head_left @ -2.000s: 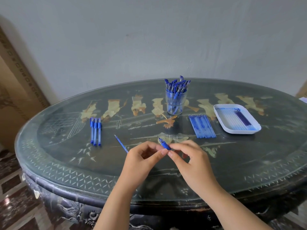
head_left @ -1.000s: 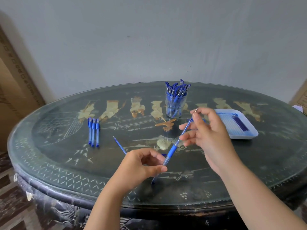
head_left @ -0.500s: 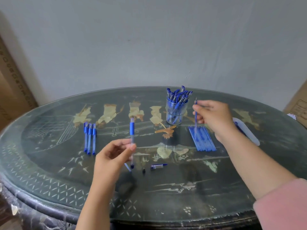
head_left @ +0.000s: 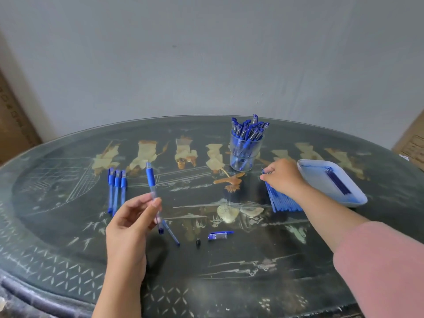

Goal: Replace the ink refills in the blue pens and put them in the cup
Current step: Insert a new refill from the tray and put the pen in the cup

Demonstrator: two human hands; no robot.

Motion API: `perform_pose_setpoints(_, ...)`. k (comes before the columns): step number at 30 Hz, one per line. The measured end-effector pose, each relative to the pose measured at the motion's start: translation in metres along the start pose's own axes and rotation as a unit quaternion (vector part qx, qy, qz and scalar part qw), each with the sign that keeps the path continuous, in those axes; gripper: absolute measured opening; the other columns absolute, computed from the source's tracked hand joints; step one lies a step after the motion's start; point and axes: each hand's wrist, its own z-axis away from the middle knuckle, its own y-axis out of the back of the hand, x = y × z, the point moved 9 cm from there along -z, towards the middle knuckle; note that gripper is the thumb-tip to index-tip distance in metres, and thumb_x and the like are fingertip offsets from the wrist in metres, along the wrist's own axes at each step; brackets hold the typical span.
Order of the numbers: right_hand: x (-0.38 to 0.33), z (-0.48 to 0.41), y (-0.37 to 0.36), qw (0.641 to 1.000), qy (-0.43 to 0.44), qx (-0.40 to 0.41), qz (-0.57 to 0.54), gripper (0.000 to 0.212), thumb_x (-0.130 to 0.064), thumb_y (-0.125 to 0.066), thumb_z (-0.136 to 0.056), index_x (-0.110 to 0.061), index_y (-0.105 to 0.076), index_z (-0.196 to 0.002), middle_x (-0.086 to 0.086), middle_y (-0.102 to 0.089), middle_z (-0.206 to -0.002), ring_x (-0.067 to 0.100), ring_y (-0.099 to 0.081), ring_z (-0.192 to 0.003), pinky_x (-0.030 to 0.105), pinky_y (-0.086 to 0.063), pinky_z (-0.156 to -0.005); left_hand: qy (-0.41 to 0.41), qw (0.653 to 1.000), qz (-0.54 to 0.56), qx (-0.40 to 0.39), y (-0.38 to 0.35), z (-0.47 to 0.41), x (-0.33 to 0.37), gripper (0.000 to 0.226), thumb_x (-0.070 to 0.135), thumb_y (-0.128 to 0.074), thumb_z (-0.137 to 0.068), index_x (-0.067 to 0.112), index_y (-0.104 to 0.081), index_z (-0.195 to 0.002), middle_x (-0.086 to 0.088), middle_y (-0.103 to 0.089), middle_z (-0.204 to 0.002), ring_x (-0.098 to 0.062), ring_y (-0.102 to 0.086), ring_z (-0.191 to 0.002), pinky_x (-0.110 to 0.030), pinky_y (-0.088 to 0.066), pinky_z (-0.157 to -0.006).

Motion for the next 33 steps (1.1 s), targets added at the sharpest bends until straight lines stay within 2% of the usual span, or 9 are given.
perform_pose_setpoints(3,0.000,-0.002,-0.006,1.000,0.006,-0.008,0.025,0.024,-0.020,-0.069,-0.090,-0.004,-0.074,-0.106,0.011,-0.070,-0.113,0.026,-0.064,-0.103,0.032,-0.051,-0.087,-0.005,1.000,-0.008,-0.006,-0.001,0.001,0.000,0.015,0.005,-0.070,-0.080,0.011,-0.071,-0.094,-0.004,-0.064,-0.076,-0.010,-0.056,-0.057,-0.016,-0.050,-0.059)
perform_pose_setpoints(7,-0.001,-0.002,-0.010,0.998,0.013,-0.011,0.067,0.022,-0.018,-0.066,-0.091,0.002,-0.074,-0.098,0.015,-0.071,-0.108,0.030,-0.065,-0.100,0.040,-0.055,-0.085,-0.003,1.000,-0.011,-0.013,-0.003,0.001,0.001,0.015,0.005,-0.070,-0.079,0.011,-0.071,-0.094,-0.006,-0.063,-0.075,-0.010,-0.055,-0.058,-0.016,-0.050,-0.058)
perform_pose_setpoints(14,-0.003,-0.002,-0.010,0.995,0.026,0.010,0.092,0.023,-0.015,-0.065,-0.091,0.004,-0.072,-0.101,0.017,-0.069,-0.108,0.032,-0.063,-0.100,0.041,-0.054,-0.086,0.003,1.000,-0.008,-0.014,-0.004,0.002,0.002,0.017,0.008,-0.071,-0.075,0.012,-0.071,-0.092,-0.004,-0.064,-0.074,-0.012,-0.056,-0.059,-0.016,-0.051,-0.059)
perform_pose_setpoints(19,0.000,-0.002,-0.011,0.997,0.036,0.027,0.067,0.023,-0.017,-0.067,-0.091,-0.007,-0.070,-0.111,0.011,-0.066,-0.116,0.028,-0.061,-0.105,0.032,-0.049,-0.086,0.007,1.000,-0.011,-0.017,-0.005,0.002,0.002,0.016,0.007,-0.071,-0.077,0.012,-0.071,-0.092,-0.003,-0.066,-0.072,-0.012,-0.057,-0.060,-0.017,-0.052,-0.060)
perform_pose_setpoints(24,0.003,0.001,-0.010,0.997,0.041,0.032,0.049,0.027,-0.022,-0.072,-0.088,-0.010,-0.067,-0.112,0.010,-0.065,-0.112,0.026,-0.061,-0.098,0.034,-0.049,-0.083,0.010,1.000,-0.019,-0.022,-0.007,0.004,0.004,0.029,0.019,-0.076,-0.065,0.012,-0.071,-0.093,-0.002,-0.067,-0.072,-0.012,-0.059,-0.062,-0.017,-0.053,-0.060)
perform_pose_setpoints(27,0.004,0.005,-0.005,0.997,0.047,0.048,0.026,0.026,-0.023,-0.069,-0.091,-0.011,-0.066,-0.113,0.009,-0.064,-0.109,0.022,-0.058,-0.091,0.029,-0.044,-0.077,0.007,0.999,-0.022,-0.023,-0.007,0.005,0.005,0.046,0.030,-0.079,-0.054,0.012,-0.072,-0.095,-0.002,-0.067,-0.075,-0.011,-0.060,-0.062,-0.016,-0.054,-0.061)
perform_pose_setpoints(31,0.028,0.015,0.029,0.992,0.029,0.120,0.004,0.013,-0.018,-0.058,-0.095,-0.013,-0.068,-0.101,0.009,-0.066,-0.093,0.020,-0.054,-0.073,0.027,-0.038,-0.062,0.001,0.999,-0.024,-0.027,-0.007,0.005,0.005,0.042,0.036,-0.083,-0.050,0.017,-0.075,-0.088,-0.001,-0.069,-0.076,-0.009,-0.061,-0.061,-0.015,-0.053,-0.060)
perform_pose_setpoints(33,0.055,0.019,0.056,0.985,-0.011,0.167,0.045,0.020,-0.008,-0.050,-0.094,-0.004,-0.070,-0.089,0.014,-0.067,-0.082,0.029,-0.056,-0.068,0.031,-0.040,-0.054,0.007,0.999,-0.019,-0.028,-0.008,0.006,0.004,0.038,0.033,-0.081,-0.049,0.018,-0.076,-0.084,-0.001,-0.068,-0.075,-0.009,-0.060,-0.060,-0.014,-0.053,-0.059)
